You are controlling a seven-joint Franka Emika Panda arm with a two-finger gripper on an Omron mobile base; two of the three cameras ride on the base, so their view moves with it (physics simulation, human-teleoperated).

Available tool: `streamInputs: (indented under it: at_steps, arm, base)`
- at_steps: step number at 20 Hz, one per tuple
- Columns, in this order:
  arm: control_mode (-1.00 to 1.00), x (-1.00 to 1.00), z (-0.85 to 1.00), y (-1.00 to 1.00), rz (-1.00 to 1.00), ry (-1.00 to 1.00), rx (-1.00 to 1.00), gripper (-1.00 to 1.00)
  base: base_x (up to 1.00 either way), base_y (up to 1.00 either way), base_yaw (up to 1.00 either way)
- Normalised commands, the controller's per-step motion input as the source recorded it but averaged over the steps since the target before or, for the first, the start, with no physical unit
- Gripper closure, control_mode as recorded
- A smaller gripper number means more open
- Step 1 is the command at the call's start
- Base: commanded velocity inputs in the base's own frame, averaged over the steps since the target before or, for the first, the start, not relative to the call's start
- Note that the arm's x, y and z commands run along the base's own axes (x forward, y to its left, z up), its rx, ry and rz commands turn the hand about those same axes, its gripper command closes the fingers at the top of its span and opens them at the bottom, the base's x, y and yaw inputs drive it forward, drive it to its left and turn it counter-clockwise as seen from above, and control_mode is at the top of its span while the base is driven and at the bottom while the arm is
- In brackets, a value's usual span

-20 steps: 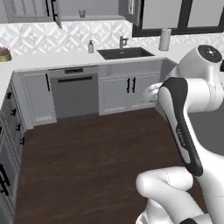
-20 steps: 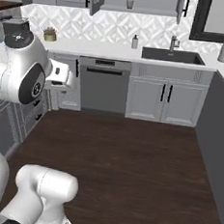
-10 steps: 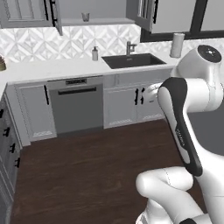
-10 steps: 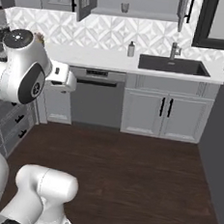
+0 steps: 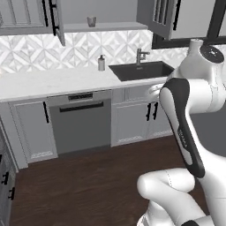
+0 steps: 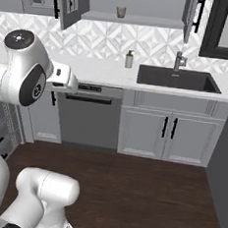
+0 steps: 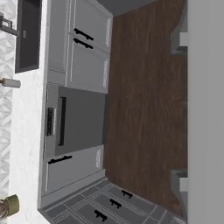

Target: Gather all objects into one cabinet and sort the glasses and bowls to opposite sides.

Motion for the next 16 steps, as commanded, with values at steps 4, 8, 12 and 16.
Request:
streamInputs:
  at_steps: [4, 8, 12, 16]
  arm:
    - [1.00, 0.00, 0.00, 0.00, 0.00, 0.00, 0.00, -1.00]
    - [1.00, 0.00, 0.00, 0.00, 0.00, 0.00, 0.00, -1.00]
    - [1.00, 0.00, 0.00, 0.00, 0.00, 0.00, 0.00, -1.00]
    - [1.00, 0.00, 0.00, 0.00, 0.00, 0.00, 0.00, -1.00]
  base:
    - [1.00, 0.00, 0.02]
    - [1.00, 0.00, 0.03]
    - [1.00, 0.00, 0.02]
    - [1.00, 0.00, 0.03]
